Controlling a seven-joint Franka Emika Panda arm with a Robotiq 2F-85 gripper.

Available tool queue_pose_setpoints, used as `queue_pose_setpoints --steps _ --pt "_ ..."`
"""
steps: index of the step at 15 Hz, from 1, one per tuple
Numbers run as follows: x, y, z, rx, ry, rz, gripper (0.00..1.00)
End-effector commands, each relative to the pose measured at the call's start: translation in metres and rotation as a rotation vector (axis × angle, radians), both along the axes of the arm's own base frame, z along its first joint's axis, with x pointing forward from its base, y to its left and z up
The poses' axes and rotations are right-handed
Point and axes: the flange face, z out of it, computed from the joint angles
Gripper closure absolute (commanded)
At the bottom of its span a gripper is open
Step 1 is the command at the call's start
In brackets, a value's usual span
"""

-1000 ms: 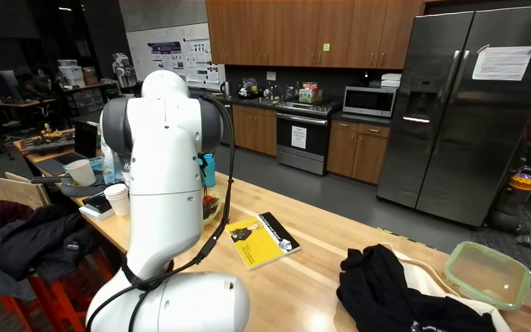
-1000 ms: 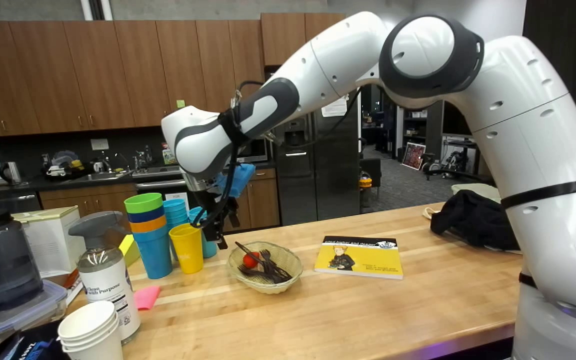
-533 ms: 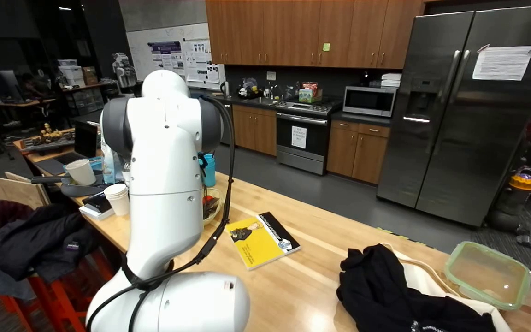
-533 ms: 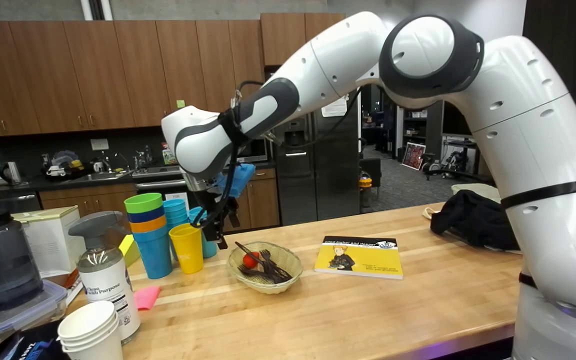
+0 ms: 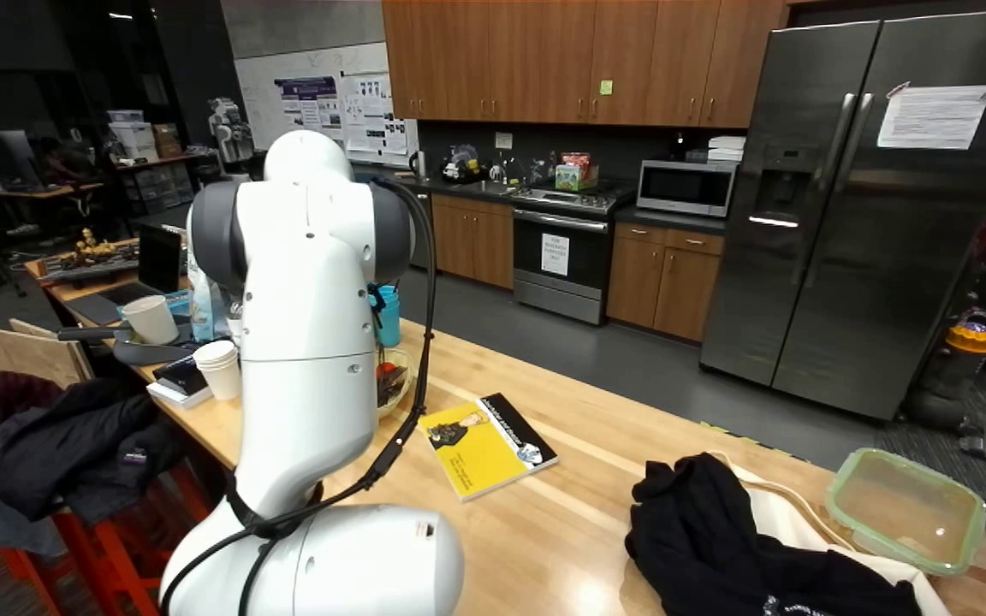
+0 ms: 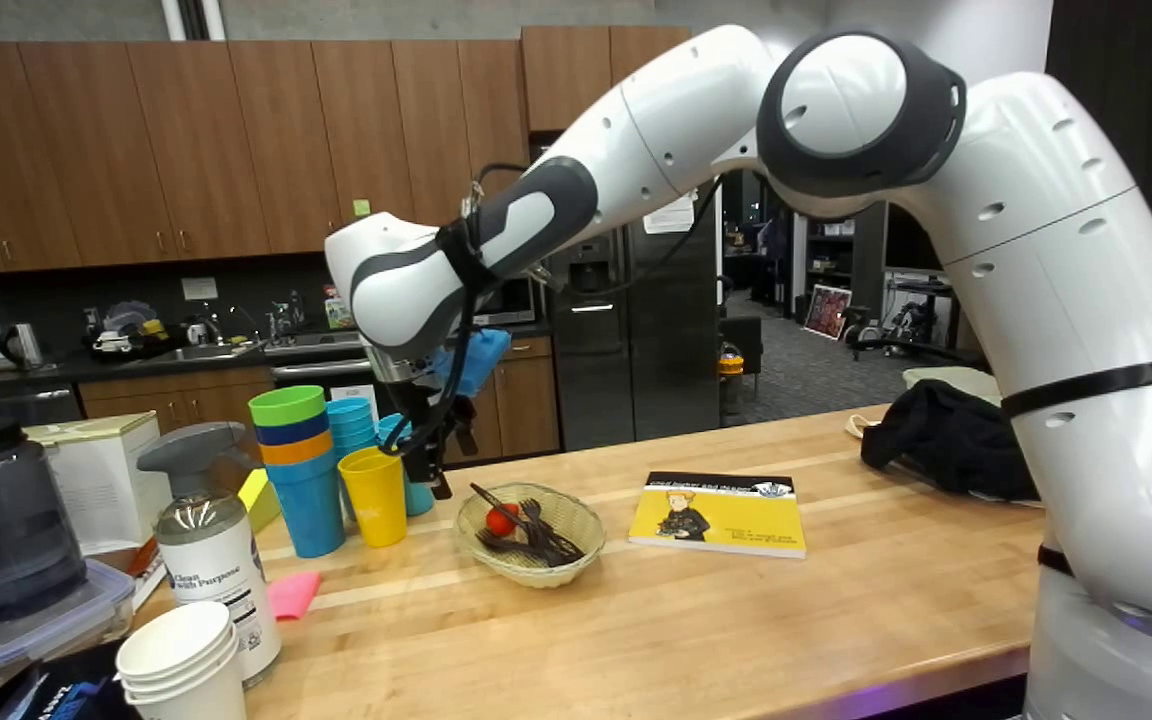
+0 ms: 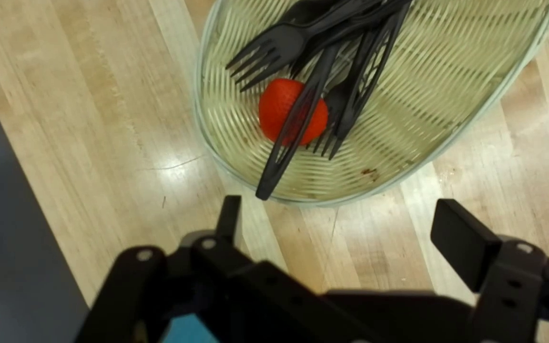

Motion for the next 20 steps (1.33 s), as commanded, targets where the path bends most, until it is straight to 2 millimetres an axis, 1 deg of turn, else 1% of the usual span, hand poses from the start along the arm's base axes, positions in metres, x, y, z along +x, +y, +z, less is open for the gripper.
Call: queue_pose_setpoints --steps 1,3,5,9,11,13,15,17,20 --pt "0.012 -0.012 0.01 0.107 0.007 -0.076 0.0" --pt "0.021 -0.022 0.013 0.183 0.018 -0.137 0.0" --pt "0.033 -0.036 0.011 0.247 0.039 -0.23 0.0" --pt "0.055 -0.065 -0.001 0.321 0.04 -0.398 0.0" --pt "0.058 -0.077 -0.009 0.345 0.046 -0.442 0.0" --pt "0.052 -0.082 -0.014 0.361 0.041 -0.461 0.0" --pt "0.041 -0.082 -0.019 0.364 0.035 -0.465 0.0" --pt "0.027 -0.083 -0.021 0.368 0.035 -0.468 0.0" --pt "0.005 -0.083 -0.02 0.366 0.019 -0.466 0.0"
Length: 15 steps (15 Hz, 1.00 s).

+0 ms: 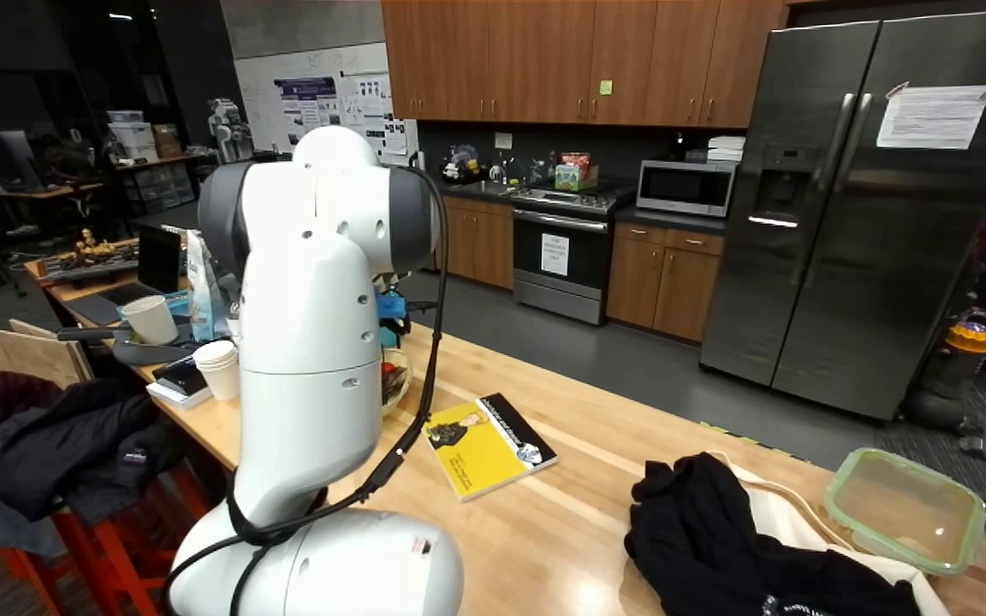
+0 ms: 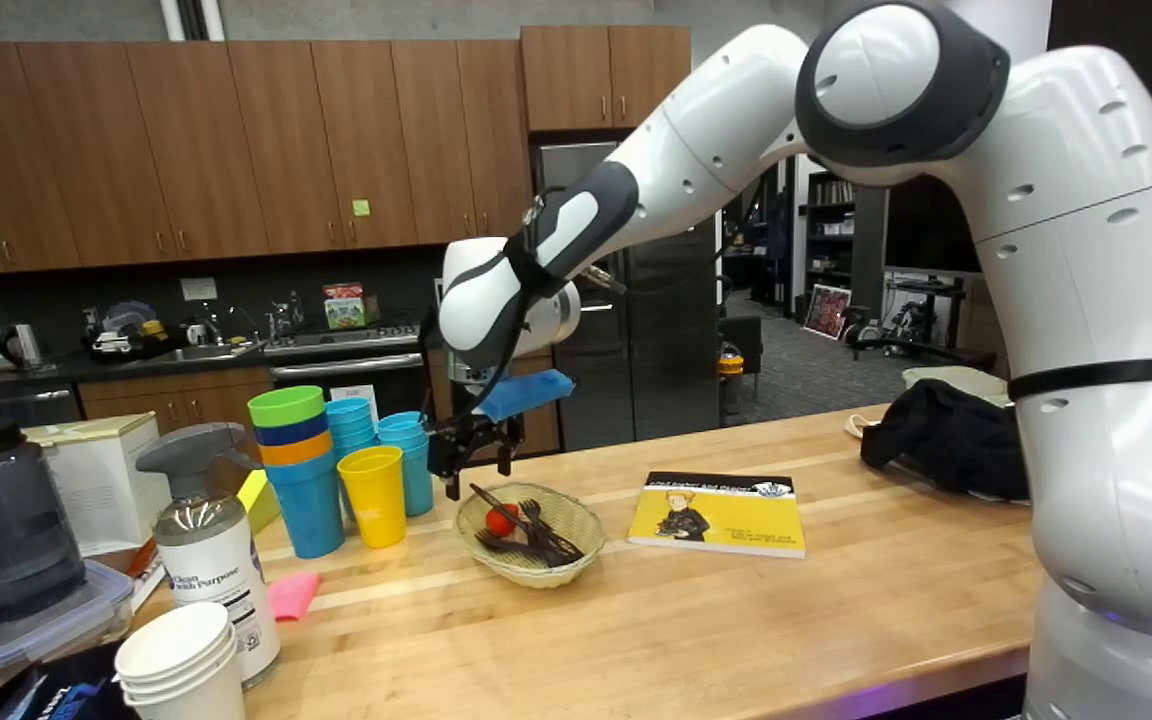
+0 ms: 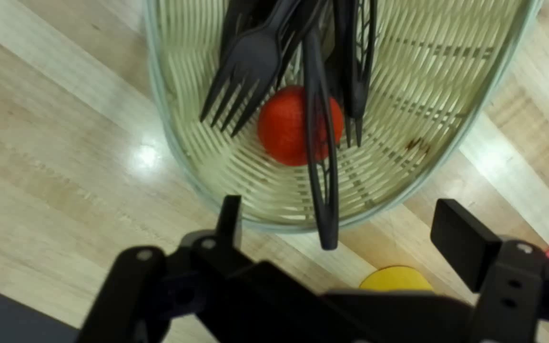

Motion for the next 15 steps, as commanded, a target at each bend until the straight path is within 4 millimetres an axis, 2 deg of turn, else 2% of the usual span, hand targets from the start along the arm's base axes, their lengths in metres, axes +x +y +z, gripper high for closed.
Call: queue_pose_setpoints --steps 1,3,6,15 --pt "-0.032 -0.01 0.012 0.006 -0.025 -0.024 0.0" --pt "-0.04 -0.012 0.013 0.006 -0.028 -0.027 0.0" --pt "-0.041 -0.019 0.009 -0.004 -0.042 -0.033 0.0" --pt "-0.034 -0.037 -0.032 -0.028 -0.002 -0.054 0.0"
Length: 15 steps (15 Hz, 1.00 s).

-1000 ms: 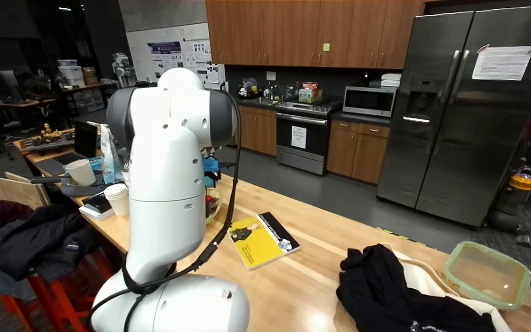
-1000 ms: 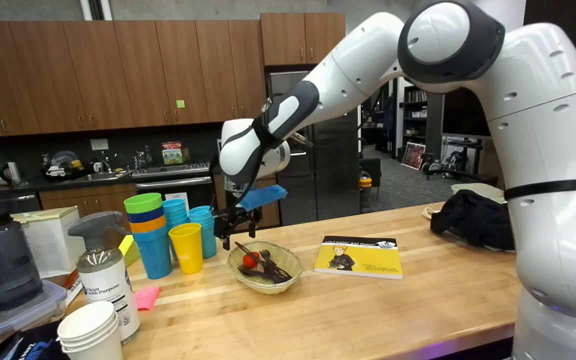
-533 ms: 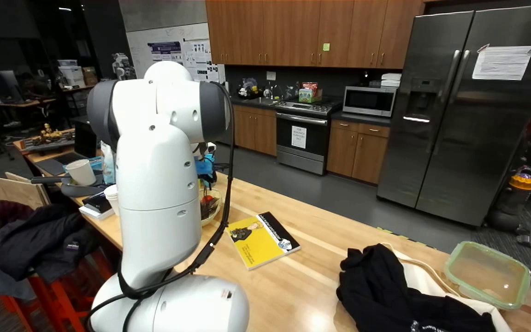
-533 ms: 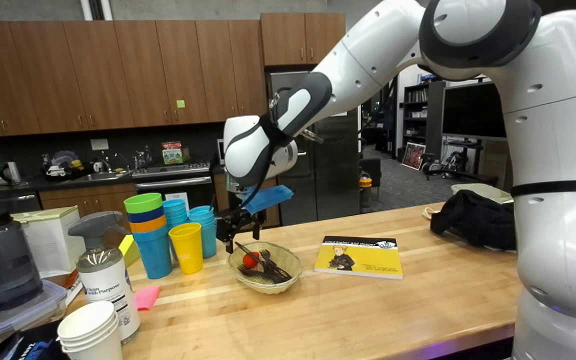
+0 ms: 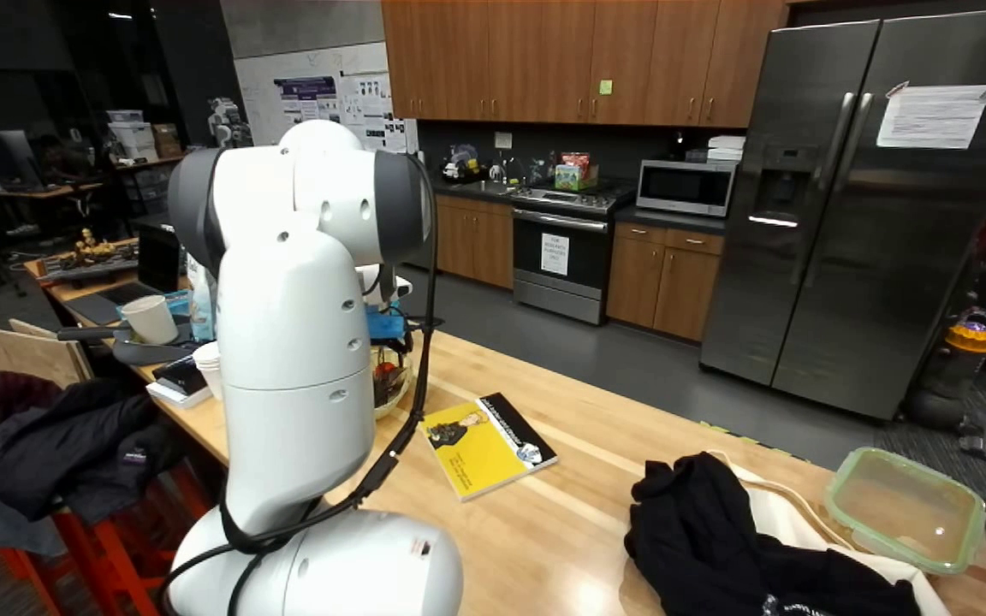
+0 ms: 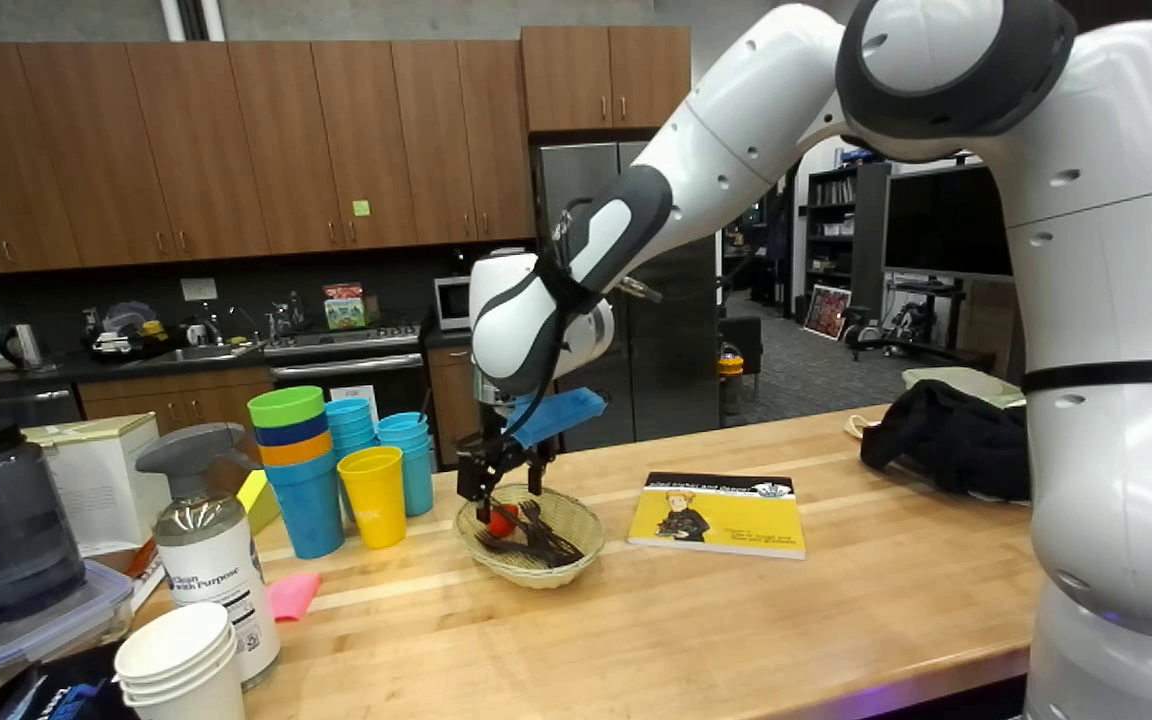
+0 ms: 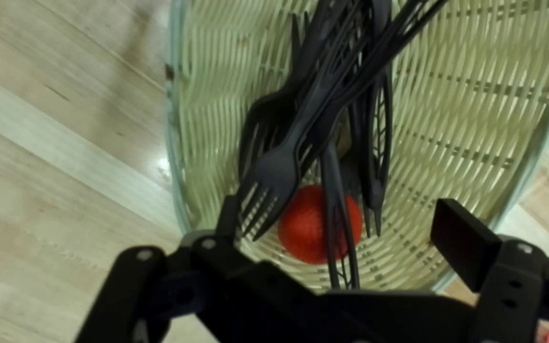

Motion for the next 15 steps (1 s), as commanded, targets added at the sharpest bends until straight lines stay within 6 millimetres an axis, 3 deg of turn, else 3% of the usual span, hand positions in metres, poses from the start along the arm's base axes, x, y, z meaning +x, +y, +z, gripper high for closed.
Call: queue_pose_setpoints --steps 1,2,4,12,15 --pt "-0.001 -0.005 -0.011 -0.003 0.004 -0.012 0.02" --pt "-0.002 -0.004 -0.012 -0.008 0.004 -0.008 0.27" --pt "-0.005 -0.002 -0.013 -0.017 -0.001 -0.002 0.3" --pt "-0.009 0.005 -0.009 -0.034 -0.014 0.018 0.9" --pt "-0.01 0.007 -0.006 -0.037 -0.026 0.027 1.0"
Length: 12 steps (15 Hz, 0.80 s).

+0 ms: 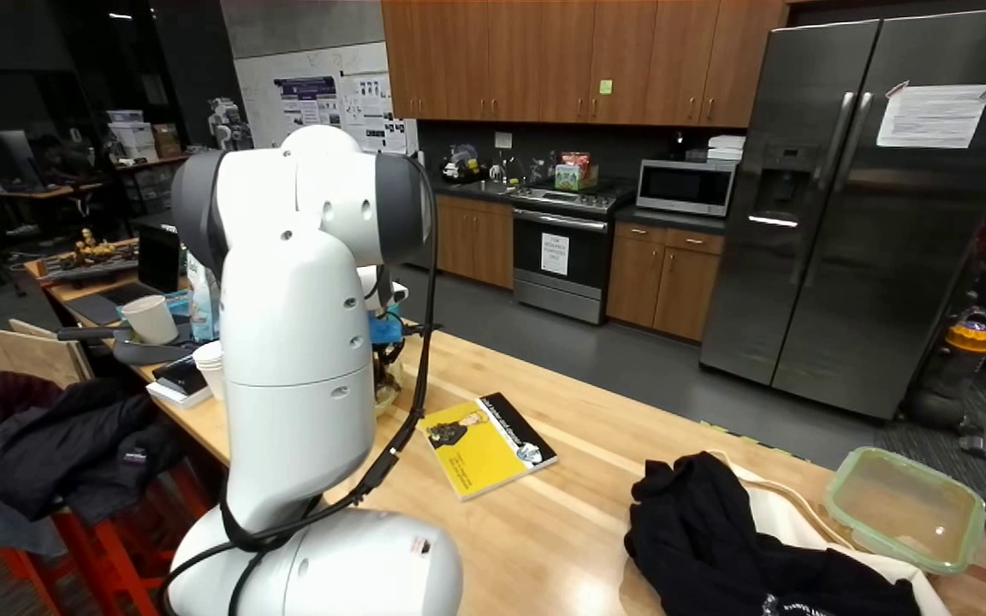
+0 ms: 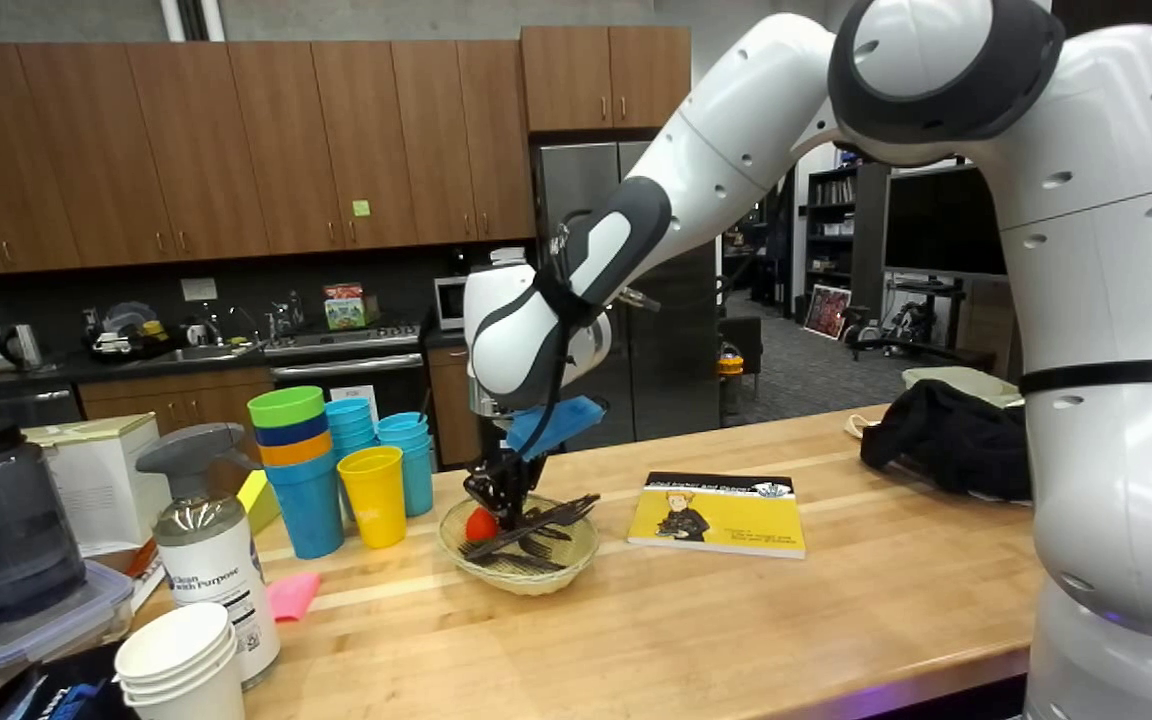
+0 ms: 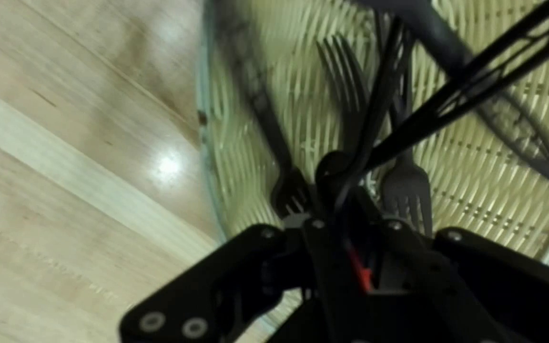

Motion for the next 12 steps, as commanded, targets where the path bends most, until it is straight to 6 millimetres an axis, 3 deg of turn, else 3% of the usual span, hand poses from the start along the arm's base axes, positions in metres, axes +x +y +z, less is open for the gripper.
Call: queue_pose_setpoints --steps 1,5,6,7,9,12 --pt "-0.0054 0.0016 0.0058 -0.012 -0.022 -0.002 1.0" --pt "-0.0087 0.0055 0.0075 -0.019 -0.035 0.011 0.97" --pt "-0.0094 0.0067 0.0074 -0.023 -0.037 0.014 0.85" --pt "-0.0102 0.0079 0.0073 -0.025 -0.037 0.017 0.63" --pt "-0.0115 0.0099 0.0074 -0.026 -0.037 0.022 0.6" --pt "-0.0128 0.0109 0.0073 -0.025 -0.037 0.024 0.45"
